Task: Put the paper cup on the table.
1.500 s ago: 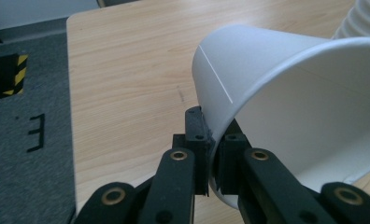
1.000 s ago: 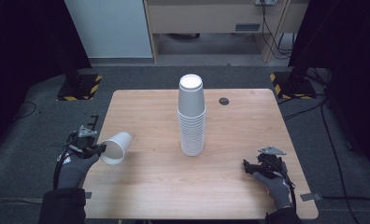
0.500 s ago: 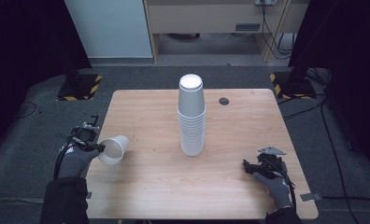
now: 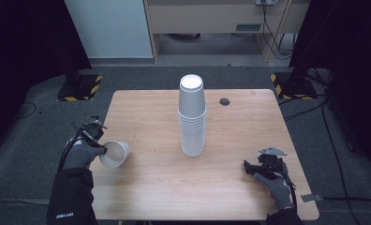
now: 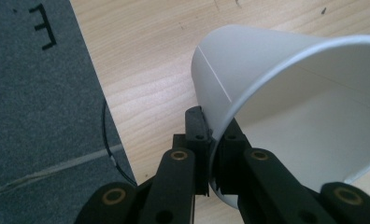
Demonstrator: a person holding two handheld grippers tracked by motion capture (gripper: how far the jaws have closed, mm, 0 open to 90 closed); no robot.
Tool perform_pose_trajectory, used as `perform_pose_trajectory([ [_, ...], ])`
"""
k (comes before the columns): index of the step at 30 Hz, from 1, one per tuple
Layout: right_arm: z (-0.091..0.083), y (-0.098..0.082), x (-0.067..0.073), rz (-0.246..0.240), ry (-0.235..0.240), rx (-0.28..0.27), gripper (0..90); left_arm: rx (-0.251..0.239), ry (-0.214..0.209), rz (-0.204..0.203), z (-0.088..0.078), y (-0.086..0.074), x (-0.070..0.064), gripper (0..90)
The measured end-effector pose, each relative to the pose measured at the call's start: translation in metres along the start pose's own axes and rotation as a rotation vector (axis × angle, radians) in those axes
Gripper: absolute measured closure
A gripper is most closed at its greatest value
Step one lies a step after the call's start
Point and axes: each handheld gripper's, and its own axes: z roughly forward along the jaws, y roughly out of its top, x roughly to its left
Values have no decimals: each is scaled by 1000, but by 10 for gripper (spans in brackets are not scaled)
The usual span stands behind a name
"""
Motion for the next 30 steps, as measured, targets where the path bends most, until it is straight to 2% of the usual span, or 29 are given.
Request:
perform_pose_trajectory([
  [3, 0, 0, 0, 2, 0, 1, 75, 49, -30, -5, 2, 4, 0, 858],
  [11, 0, 0, 0, 0, 0, 0, 75, 126, -45, 0, 8, 11, -4, 858],
  [16, 0, 0, 0, 2, 0, 1, 75, 169, -65, -3, 7, 13, -5, 858],
  [20, 0, 0, 0, 0, 0, 0, 75, 212, -64, -2, 6, 15, -6, 857],
  [30, 0, 0, 0, 0, 1, 0, 75, 255, -66, -46, 14, 19, -7, 856],
])
